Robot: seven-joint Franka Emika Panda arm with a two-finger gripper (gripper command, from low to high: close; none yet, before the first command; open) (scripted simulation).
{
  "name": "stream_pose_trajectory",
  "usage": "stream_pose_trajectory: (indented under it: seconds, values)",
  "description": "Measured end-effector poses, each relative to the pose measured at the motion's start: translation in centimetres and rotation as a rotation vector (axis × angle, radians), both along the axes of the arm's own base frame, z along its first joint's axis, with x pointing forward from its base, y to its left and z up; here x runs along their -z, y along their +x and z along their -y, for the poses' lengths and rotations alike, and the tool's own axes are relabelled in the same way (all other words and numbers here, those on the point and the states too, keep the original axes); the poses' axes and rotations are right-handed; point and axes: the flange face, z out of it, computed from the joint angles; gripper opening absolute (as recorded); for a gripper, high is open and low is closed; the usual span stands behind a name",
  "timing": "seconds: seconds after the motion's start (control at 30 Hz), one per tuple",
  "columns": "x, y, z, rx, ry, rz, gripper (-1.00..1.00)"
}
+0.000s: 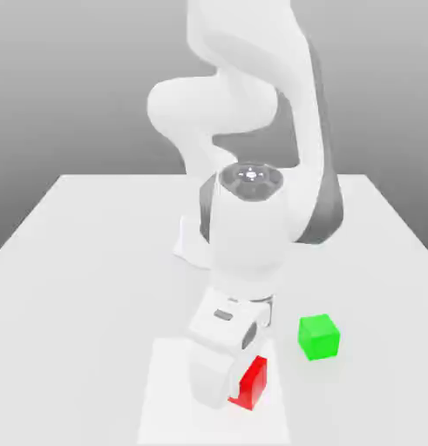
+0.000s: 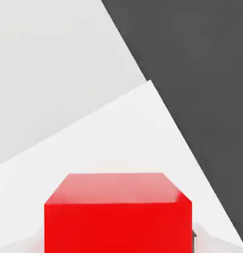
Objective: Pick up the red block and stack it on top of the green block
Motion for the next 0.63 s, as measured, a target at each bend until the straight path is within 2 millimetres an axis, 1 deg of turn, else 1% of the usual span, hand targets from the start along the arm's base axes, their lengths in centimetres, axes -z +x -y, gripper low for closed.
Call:
stream_pose_trajectory:
  seconds: [0.03, 0.07, 0.1, 0.13, 0.17, 0.27, 0.3, 0.33, 0.4, 0.53, 0.57, 0.63]
  values:
    - [-0.6, -0.9, -1.5, -0.035, 0.002, -0.001, -1.00]
    - [-1.2, -2.1, -3.7, -0.089, 0.003, -0.003, -1.00]
    - [-1.6, -3.4, -5.3, -0.132, 0.004, -0.004, -1.00]
    - [-2.1, -4.9, -7.3, -0.187, 0.005, -0.004, -1.00]
    - [-2.5, -6.4, -8.9, -0.235, 0.004, -0.004, -1.00]
    - [-3.5, -10.5, -11.4, -0.333, 0.002, -0.002, -1.00]
    - [-3.5, -11.6, -12.1, -0.364, 0.001, -0.001, -1.00]
    - [-3.1, -12.2, -12.5, -0.380, 0.001, 0.000, -1.00]
    - [-1.6, -12.6, -12.9, -0.393, 0.002, 0.000, -1.00]
    - [1.9, -12.8, -12.9, -0.397, 0.000, 0.001, -1.00]
    - [2.5, -12.8, -12.8, -0.396, -0.001, 0.001, 1.00]
    - [2.5, -12.8, -12.8, -0.396, -0.001, 0.001, 1.00]
